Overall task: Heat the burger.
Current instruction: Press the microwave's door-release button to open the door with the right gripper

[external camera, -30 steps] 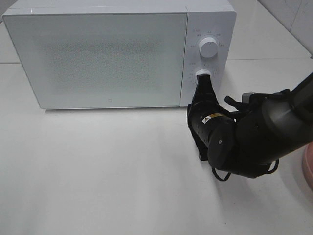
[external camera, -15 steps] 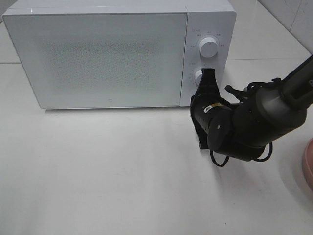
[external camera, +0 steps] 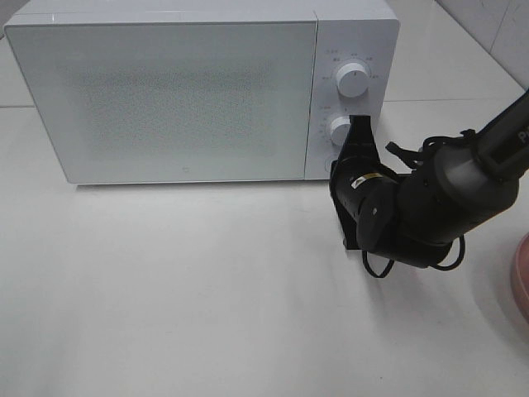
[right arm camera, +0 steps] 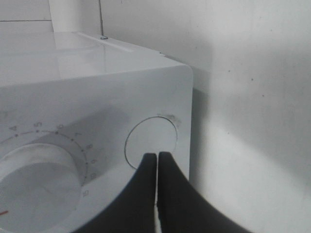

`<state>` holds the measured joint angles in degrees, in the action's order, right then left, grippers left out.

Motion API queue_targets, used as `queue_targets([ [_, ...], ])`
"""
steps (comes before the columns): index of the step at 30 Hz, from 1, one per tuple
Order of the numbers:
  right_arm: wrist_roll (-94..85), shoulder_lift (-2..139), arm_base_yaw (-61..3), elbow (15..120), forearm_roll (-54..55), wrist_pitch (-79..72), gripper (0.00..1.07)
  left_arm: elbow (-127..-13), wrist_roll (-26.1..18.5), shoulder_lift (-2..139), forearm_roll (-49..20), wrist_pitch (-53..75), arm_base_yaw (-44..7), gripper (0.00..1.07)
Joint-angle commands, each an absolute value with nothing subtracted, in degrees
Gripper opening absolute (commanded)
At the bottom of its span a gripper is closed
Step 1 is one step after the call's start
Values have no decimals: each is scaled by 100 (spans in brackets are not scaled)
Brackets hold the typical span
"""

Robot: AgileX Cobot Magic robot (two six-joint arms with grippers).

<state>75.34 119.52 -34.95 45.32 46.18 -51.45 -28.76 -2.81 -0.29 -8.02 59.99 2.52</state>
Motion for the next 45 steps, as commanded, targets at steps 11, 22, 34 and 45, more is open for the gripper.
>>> queue_targets([
  [11, 7620, 12193, -3409, 4859, 4469, -5174, 0, -2859, -292, -143, -796, 5942, 258, 98],
  [22, 7506, 12336, -3409, 5036, 4624, -5202, 0, -2859, -292, -143, -802, 5942, 258, 98],
  [34, 7357, 12382, -3289, 5317, 4715, -5311, 0, -2859, -292, -143, -802, 5942, 258, 98],
  [45, 7357, 12473, -3277, 5529, 4761, -5873, 0, -2859, -292, -143, -802, 5942, 258, 98],
])
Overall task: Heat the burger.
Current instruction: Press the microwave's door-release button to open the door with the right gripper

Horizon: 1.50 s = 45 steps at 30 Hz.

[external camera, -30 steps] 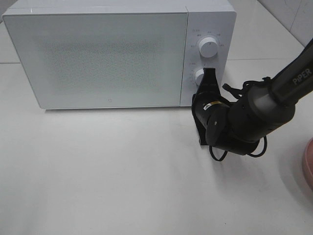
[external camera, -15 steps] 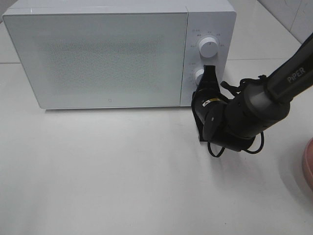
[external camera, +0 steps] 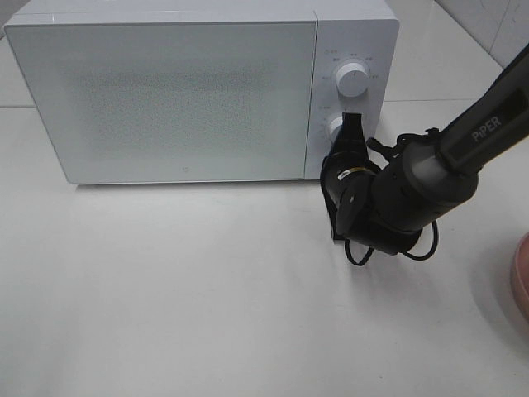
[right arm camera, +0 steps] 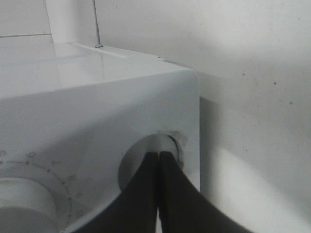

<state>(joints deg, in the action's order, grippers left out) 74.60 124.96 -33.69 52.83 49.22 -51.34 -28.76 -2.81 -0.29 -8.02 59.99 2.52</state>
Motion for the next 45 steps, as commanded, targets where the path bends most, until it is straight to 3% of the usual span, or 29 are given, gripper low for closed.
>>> queue_targets([
  [1, 7357, 12473, -3277, 5563, 4761, -5924, 0, -2859, -292, -143, -802, 5942, 258, 98],
  [23, 7076, 12737, -3140, 6222, 4738, -6045, 0, -2859, -292, -143, -802, 5942, 258, 98],
  [45, 6721, 11895, -3363, 4990, 4939, -4738, 0, -2859, -292, -143, -802, 5942, 258, 98],
])
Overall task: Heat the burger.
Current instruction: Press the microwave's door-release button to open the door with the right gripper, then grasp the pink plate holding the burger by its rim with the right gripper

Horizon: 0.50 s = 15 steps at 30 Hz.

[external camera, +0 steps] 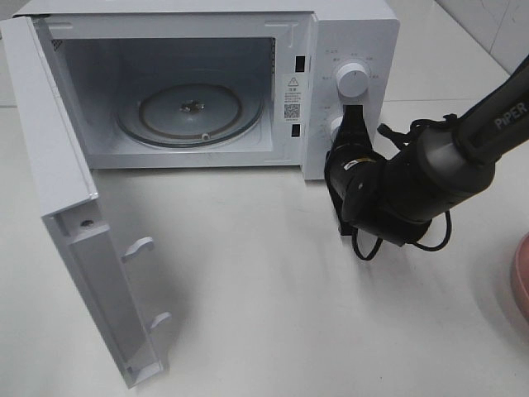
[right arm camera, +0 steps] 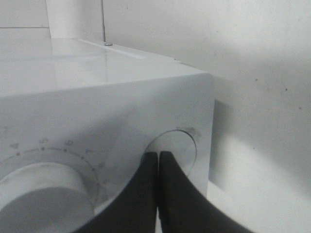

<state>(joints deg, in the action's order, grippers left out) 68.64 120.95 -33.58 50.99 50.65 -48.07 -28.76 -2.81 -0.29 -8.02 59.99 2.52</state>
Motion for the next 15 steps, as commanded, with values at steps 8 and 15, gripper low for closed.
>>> queue_targets([
  [8, 6119, 11367, -3363, 4595, 4922, -4074, 0, -2859, -292, -143, -802, 5942, 258, 98],
  [15, 4796, 10766, -3363, 4320, 4916, -3060, 0, -2859, -292, -143, -802, 5942, 258, 98],
])
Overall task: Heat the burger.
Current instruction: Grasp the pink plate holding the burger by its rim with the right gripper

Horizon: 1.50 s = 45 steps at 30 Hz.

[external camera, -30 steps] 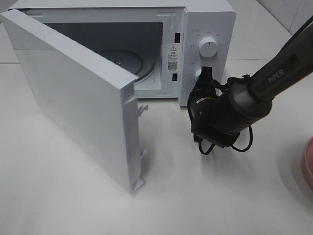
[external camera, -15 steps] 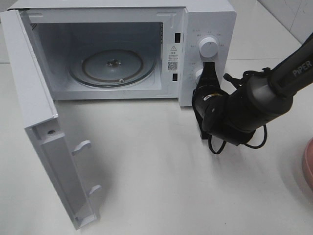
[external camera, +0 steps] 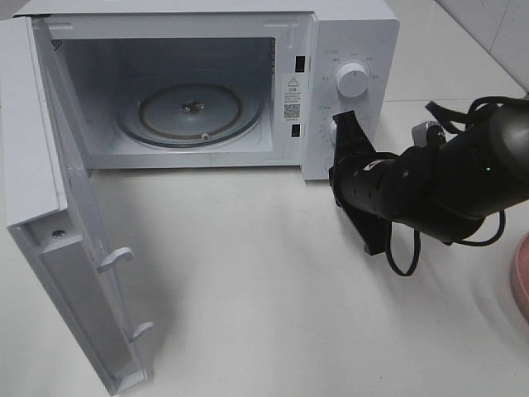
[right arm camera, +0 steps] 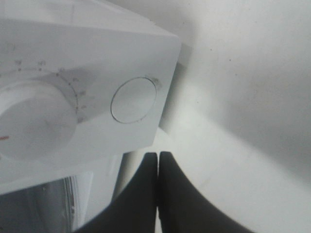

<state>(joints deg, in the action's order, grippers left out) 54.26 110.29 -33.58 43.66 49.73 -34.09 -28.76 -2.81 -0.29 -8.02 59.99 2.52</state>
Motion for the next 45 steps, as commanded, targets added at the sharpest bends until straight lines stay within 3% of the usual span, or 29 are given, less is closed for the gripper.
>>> queue_targets([
  [1, 4796, 10766, -3363, 4320, 4916, -3060, 0, -2859, -292, -143, -802, 5942, 258, 98],
  [10, 1874, 10010, -3295, 4320, 4910, -1748, 3, -2859, -292, -143, -802, 5942, 258, 98],
  [12, 521, 9712, -3186, 4320, 4876, -859, 4, -2859, -292, -143, -802, 5942, 258, 98],
  [18, -911, 9397, -2848, 4320, 4675, 435, 6, -2859, -292, -143, -802, 5942, 258, 98],
  [22, -1289, 9236, -2618, 4320, 4297, 1066, 6, -2859, -292, -143, -802, 5942, 258, 98],
  [27, -1404, 8887, -2240, 4320, 3025, 2091, 9, -2859, -292, -143, -802, 5942, 258, 98],
  [37, -670, 8325, -2057, 4320, 1490, 3300, 18, -2859, -292, -143, -802, 5942, 258, 98],
  [41, -527, 8125, -1793, 4320, 1163, 3627, 35, -2859, -292, -143, -802, 5942, 258, 98],
  [42, -527, 8044, -1650, 4320, 1020, 3747, 50, -2859, -292, -143, -802, 5942, 258, 98],
  [43, -527, 8044, -1650, 4320, 1020, 3747, 50, -2859, -292, -143, -802, 5942, 258, 98],
  [44, -527, 7998, -1576, 4320, 957, 3810, 57, -2859, -292, -143, -802, 5942, 258, 98],
  [45, -527, 7941, -1432, 4320, 808, 3908, 75, -2859, -292, -143, -802, 5942, 258, 98],
])
